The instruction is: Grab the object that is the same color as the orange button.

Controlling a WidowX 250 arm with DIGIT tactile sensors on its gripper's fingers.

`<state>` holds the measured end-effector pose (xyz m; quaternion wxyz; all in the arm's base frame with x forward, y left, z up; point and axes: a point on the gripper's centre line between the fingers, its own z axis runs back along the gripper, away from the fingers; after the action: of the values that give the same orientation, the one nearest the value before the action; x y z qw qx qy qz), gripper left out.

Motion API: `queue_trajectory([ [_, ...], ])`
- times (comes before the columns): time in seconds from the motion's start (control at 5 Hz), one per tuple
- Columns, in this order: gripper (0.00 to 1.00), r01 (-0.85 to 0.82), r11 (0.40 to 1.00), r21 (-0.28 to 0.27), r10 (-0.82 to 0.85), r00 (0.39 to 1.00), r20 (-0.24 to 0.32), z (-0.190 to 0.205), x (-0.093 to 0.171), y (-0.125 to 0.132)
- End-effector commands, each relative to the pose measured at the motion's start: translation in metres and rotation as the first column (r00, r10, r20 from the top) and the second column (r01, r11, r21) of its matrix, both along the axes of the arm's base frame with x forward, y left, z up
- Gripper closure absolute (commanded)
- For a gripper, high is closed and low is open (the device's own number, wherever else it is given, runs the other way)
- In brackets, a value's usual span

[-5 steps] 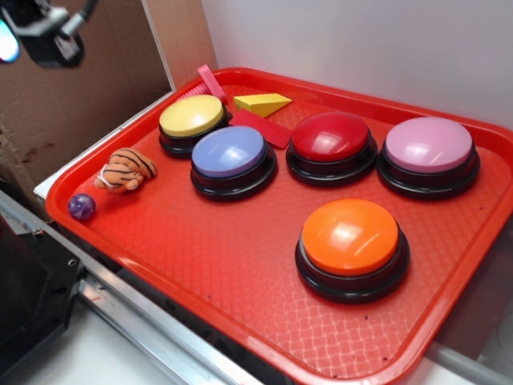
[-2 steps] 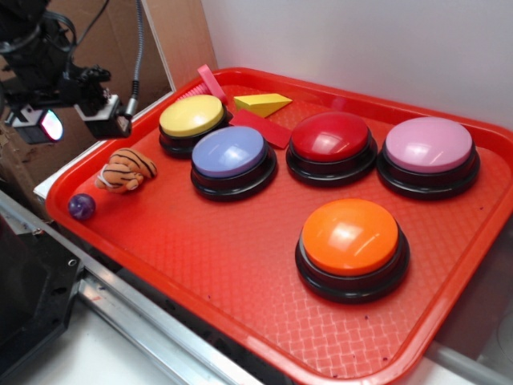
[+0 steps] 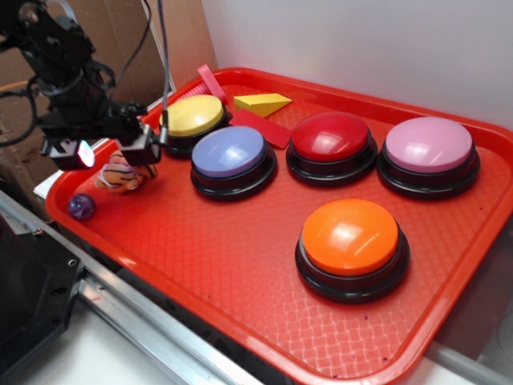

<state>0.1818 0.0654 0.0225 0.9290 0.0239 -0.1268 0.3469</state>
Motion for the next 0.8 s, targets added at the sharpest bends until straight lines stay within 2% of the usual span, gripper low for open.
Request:
queue_trajectory([
  [0.0, 0.05, -0.010, 1.000, -0.004, 0.010, 0.999, 0.034, -0.012, 0.005, -0.002],
  [0.2, 1.00, -0.005, 0.999, -0.041, 0.006, 1.000, 0.013, -0.009, 0.006, -0.002],
  [0.4, 1.00, 0.059, 0.998, 0.002, -0.059, 0.997, -0.045, 0.014, 0.007, -0.011],
  [0.6, 1.00, 0.203, 0.979, -0.007, -0.202, 0.973, -0.108, 0.054, 0.008, -0.033],
])
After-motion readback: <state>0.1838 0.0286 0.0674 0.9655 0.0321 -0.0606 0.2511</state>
